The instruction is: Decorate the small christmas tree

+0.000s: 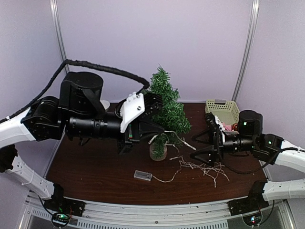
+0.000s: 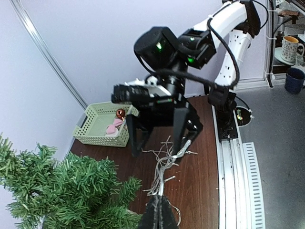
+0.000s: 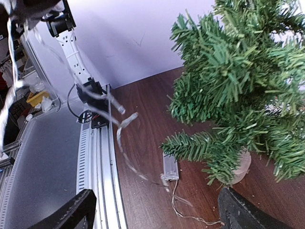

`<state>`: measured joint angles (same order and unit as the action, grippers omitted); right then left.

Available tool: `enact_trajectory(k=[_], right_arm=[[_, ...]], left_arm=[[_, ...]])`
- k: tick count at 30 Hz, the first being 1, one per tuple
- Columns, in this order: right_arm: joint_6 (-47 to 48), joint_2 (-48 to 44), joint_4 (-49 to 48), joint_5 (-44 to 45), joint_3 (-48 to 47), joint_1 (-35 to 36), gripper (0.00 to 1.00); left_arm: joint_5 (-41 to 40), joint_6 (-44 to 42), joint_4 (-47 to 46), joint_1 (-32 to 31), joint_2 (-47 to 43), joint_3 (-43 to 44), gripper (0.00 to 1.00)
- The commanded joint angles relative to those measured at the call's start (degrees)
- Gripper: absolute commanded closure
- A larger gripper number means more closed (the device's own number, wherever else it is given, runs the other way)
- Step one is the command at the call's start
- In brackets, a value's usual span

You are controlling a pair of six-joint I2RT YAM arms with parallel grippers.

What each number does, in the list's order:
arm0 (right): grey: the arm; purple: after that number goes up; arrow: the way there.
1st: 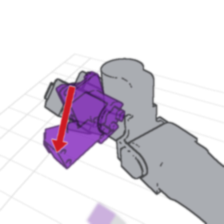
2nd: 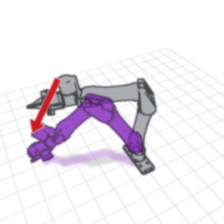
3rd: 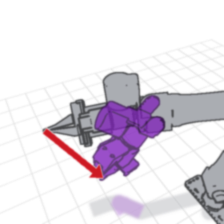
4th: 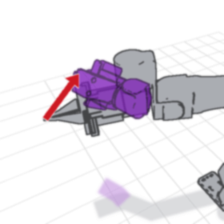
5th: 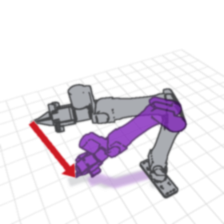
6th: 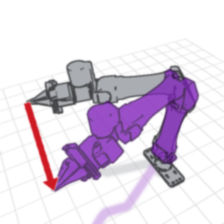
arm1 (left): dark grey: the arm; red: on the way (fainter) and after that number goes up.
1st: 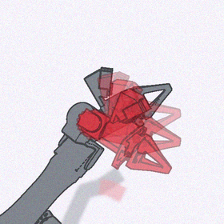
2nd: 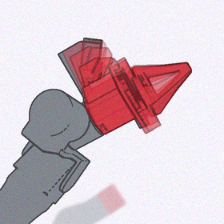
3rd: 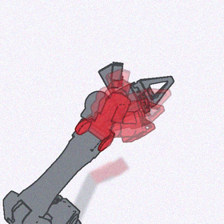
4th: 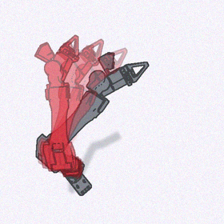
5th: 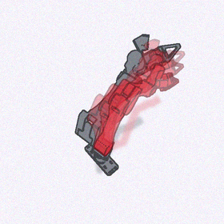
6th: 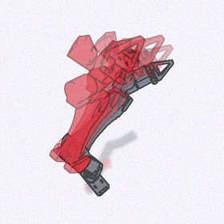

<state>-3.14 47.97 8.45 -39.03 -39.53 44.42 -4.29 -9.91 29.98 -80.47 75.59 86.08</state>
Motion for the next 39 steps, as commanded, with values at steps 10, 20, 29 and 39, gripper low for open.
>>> enact_trajectory(k=[10, 20, 29, 39], right_arm=[[2.31, 5.29, -18.22, 6.91, 8.19, 5.14, 0.08], [7.96, 12.85, -16.96, 8.51, 7.51, 8.92, 0.24], [8.47, 13.85, -15.46, 13.37, 6.14, 9.81, 0.86], [8.65, -1.55, -3.54, 21.2, -7.47, 11.38, 1.0]], left_arm=[[-2.01, -0.46, -4.61, 0.79, -0.3, 6.14, 1.0], [-0.18, -0.15, -4.68, 1.74, -0.38, 7.5, 1.0], [-0.46, 2.22, -6.28, 3.67, -2.06, 6.77, 1.0], [-5.19, 1.79, -10.99, 7.57, -4.56, 5.83, 1.0]])
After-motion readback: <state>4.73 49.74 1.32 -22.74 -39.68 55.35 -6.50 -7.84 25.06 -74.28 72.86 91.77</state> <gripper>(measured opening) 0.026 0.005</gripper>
